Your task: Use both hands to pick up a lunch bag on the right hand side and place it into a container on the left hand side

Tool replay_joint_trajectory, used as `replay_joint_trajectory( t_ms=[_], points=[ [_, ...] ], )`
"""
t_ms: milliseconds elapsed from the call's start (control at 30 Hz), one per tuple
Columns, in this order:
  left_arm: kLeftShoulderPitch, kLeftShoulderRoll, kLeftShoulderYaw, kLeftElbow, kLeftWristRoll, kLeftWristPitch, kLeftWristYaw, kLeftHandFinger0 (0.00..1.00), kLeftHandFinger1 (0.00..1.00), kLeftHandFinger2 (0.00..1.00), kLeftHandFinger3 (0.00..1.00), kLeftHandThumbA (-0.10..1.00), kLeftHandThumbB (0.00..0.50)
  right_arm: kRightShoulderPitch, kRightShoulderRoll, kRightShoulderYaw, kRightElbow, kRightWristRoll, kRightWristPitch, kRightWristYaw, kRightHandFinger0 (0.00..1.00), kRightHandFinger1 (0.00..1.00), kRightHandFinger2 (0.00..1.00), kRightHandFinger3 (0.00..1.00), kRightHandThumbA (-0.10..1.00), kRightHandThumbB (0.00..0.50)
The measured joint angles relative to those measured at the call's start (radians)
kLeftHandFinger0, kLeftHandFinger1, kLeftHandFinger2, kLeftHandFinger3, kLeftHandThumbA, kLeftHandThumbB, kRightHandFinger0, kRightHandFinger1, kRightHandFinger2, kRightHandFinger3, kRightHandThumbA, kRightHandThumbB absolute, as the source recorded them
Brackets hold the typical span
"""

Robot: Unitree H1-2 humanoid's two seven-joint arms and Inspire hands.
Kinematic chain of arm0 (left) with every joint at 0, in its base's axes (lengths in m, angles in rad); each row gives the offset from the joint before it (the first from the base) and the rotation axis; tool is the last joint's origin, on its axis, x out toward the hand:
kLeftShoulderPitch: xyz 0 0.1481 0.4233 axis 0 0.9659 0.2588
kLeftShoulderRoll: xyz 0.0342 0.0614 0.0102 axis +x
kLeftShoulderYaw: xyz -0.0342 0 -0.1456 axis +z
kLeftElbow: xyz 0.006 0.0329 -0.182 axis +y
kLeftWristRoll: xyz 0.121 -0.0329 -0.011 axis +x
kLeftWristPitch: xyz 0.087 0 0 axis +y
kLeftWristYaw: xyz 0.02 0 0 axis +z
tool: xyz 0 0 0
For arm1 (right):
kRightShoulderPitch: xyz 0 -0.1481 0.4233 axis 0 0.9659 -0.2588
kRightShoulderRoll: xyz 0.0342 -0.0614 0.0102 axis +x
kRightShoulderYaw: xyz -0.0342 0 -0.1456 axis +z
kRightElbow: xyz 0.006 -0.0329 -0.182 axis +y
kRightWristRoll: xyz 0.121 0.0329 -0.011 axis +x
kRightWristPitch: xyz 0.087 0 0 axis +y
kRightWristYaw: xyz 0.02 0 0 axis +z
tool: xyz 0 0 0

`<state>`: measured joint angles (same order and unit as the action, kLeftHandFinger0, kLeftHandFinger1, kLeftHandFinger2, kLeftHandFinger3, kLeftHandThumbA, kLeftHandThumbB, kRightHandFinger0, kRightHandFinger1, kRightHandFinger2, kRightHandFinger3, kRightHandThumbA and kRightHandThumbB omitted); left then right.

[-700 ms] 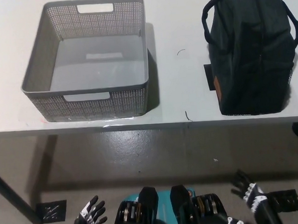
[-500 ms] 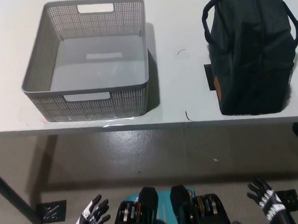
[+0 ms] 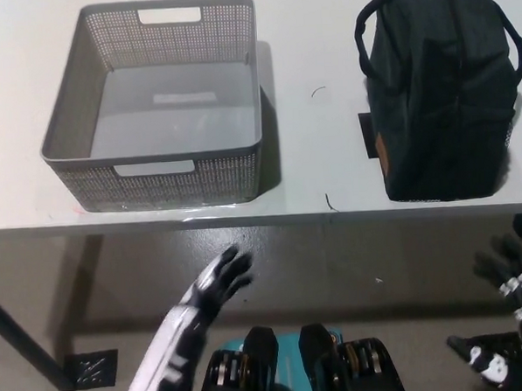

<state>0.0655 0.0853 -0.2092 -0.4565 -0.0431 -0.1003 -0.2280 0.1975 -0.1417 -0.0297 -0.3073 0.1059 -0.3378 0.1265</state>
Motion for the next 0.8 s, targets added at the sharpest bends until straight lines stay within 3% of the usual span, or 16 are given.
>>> replay_joint_trajectory(
  t_ms=[133, 233, 400, 533, 667, 733, 800],
  points=[
    [-0.070, -0.030, -0.045, -0.035, 0.035, 0.048, -0.002, 1.00, 1.00, 1.00, 1.00, 1.00, 0.221, 0.011, -0.005, -0.023, -0.036, 0.014, 0.004, -0.002, 0.90, 0.94, 1.00, 1.00, 1.00, 0.251],
    [-0.106, -0.046, -0.060, -0.059, 0.058, 0.085, -0.002, 1.00, 1.00, 1.00, 1.00, 1.00, 0.227, 0.016, -0.004, -0.041, -0.055, 0.029, 0.011, -0.007, 0.81, 0.89, 1.00, 1.00, 1.00, 0.274],
    [-0.257, -0.090, -0.078, -0.057, 0.124, 0.141, -0.002, 1.00, 1.00, 1.00, 1.00, 1.00, 0.274, -0.052, -0.011, -0.086, -0.054, 0.049, 0.018, -0.018, 0.81, 0.89, 1.00, 1.00, 1.00, 0.270],
    [-0.359, -0.132, -0.093, -0.048, 0.165, 0.192, -0.001, 1.00, 1.00, 1.00, 1.00, 1.00, 0.308, -0.100, -0.019, -0.113, -0.051, 0.079, 0.018, -0.021, 0.79, 0.88, 1.00, 1.00, 1.00, 0.224],
    [-0.423, -0.167, -0.103, -0.045, 0.215, 0.264, 0.000, 1.00, 1.00, 1.00, 1.00, 1.00, 0.339, -0.127, -0.022, -0.148, -0.044, 0.078, 0.021, -0.032, 0.80, 0.89, 1.00, 1.00, 1.00, 0.273],
    [-0.446, -0.171, -0.101, -0.043, 0.231, 0.289, 0.001, 1.00, 1.00, 1.00, 1.00, 1.00, 0.344, -0.141, -0.022, -0.160, -0.041, 0.081, 0.034, -0.039, 0.79, 0.89, 1.00, 1.00, 1.00, 0.255],
    [-0.483, -0.173, -0.096, -0.026, 0.243, 0.310, 0.002, 1.00, 1.00, 1.00, 1.00, 1.00, 0.335, -0.169, -0.023, -0.172, -0.026, 0.084, 0.046, -0.043, 0.83, 0.94, 1.00, 1.00, 1.00, 0.275]
  ],
)
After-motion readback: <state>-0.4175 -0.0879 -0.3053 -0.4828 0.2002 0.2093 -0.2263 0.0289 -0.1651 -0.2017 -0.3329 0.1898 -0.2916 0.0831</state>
